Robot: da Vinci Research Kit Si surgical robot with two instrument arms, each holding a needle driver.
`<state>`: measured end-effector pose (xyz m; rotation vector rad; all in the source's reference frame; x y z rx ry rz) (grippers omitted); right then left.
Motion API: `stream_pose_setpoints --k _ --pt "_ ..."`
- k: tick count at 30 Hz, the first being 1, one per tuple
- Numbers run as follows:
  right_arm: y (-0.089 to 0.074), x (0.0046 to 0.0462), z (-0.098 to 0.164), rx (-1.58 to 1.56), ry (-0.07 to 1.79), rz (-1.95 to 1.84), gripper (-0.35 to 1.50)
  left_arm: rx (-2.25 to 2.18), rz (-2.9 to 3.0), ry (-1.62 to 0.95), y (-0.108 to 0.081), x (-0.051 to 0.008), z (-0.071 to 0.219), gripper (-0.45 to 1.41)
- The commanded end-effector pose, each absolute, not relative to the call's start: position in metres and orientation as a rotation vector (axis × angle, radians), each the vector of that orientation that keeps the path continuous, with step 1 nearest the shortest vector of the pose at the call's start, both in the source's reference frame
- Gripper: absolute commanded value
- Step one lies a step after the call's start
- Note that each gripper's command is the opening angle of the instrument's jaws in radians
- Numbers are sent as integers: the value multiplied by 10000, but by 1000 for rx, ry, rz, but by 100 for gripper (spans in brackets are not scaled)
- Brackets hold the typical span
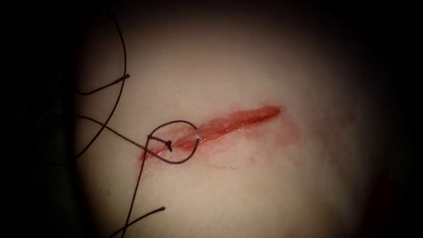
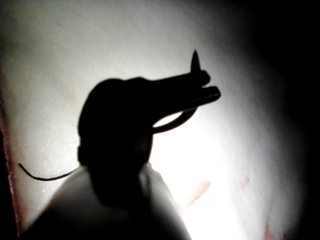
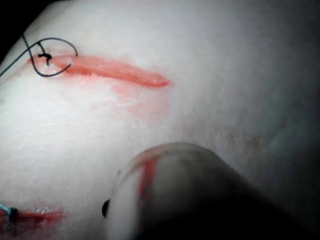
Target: Wound Closure
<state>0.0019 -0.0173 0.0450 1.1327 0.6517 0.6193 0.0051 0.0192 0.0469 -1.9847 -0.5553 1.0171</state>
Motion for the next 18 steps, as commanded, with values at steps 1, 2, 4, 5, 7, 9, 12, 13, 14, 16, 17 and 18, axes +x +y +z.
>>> stream_pose_setpoints --k 1,2,4,5,7,9,12,13,14,16,17,18 --pt "-155 28 454 1071 711 624 -35 -1995 1009 -608 189 37 474 -45" --pt "-135 44 454 945 798 640 -35 -2004 1004 -690 183 21 472 -45" --pt "-115 76 458 797 856 716 -35 -2004 1022 -781 173 -1 470 -45" --pt "-103 106 463 681 918 747 4 -2001 1032 -857 161 -25 467 -45" --pt "-103 147 471 664 985 983 15 -1994 1051 -958 143 -53 461 -45" --pt "-123 183 484 808 1050 1351 -3 -1986 1079 -1060 127 -77 454 -45" --pt "-148 218 500 822 1096 1413 26 -1966 1111 -1173 113 -97 448 -45" --pt "-157 237 506 804 1078 1440 34 -1952 1117 -1210 109 -102 447 -45" --pt "-161 244 508 807 1074 1460 54 -1954 1124 -1216 108 -104 447 -45" --pt "-169 260 511 850 1052 1544 46 -1955 1126 -1218 106 -106 449 -45" --pt "-173 267 512 865 1044 1563 42 -1954 1125 -1217 106 -106 450 -45" --pt "-178 273 514 880 1037 1573 41 -1954 1125 -1217 106 -106 451 -45"
